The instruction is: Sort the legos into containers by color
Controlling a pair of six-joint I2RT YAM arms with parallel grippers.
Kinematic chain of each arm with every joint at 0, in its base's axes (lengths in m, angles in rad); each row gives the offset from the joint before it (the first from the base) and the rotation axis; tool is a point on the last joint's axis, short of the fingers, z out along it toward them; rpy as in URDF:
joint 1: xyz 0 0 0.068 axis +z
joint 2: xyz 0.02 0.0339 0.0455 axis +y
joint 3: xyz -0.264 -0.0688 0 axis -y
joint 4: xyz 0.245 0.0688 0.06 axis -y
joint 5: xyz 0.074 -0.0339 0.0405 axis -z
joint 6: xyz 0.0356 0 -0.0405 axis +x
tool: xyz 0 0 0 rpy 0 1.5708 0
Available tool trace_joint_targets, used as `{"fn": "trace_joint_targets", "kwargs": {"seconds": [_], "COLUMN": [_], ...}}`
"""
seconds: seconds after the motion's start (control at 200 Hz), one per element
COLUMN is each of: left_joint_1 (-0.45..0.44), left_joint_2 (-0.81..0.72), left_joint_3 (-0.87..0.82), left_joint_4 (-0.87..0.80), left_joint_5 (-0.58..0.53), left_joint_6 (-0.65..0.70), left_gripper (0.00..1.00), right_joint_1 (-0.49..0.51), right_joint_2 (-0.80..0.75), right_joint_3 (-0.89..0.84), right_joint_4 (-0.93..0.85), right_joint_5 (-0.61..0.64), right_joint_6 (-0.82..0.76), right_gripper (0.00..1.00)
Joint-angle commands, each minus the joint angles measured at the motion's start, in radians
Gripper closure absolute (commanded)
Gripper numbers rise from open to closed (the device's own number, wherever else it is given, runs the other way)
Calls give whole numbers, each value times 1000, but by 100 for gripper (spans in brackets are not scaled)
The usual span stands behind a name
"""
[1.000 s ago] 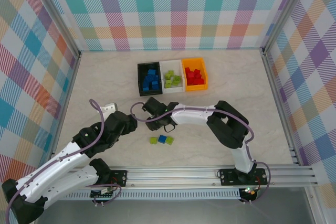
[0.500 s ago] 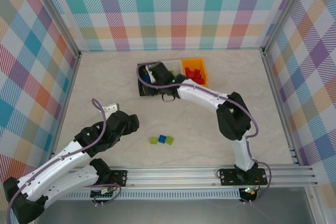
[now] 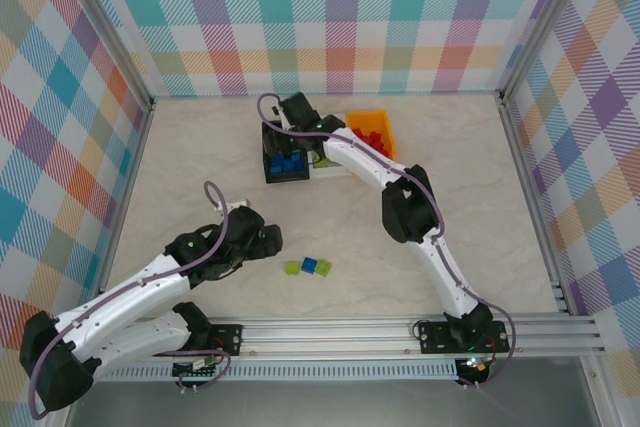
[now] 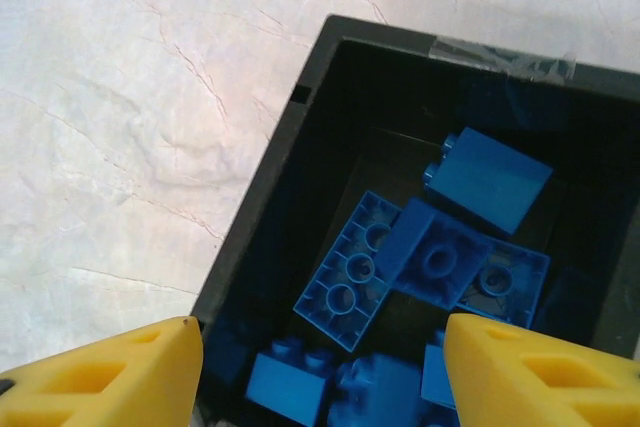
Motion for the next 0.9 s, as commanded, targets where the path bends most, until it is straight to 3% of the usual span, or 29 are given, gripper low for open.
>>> {"fn": "trace_joint_targets", "kwargs": {"seconds": [0.0,0.175,0.405,0.615,0.895], "left_joint_1": [7,-26,-117,-156,-173], "left_joint_2": [43,131,313,435,502], "left_joint_3": [-12,-7,21,62,76], "left_joint_4": [57,101,151,128,129], "left_joint_5": [88,145,167,153,135], "left_joint_6": [41,54,66,85,94], "left_gripper": [0,0,11,24,39], "right_joint_1": [2,1,1,-8,-22], "right_joint_2": [-163,-449,-741,-861,-902], "right_joint_3": [-64,-449,-891,-1071,-1117], "right_joint_4": [31,171,264,289,303], "right_joint_5": [-26,-10,14,49,61], "right_joint_6": [-1,28,61,81,86], "right_gripper": [35,35,35,35,35]}}
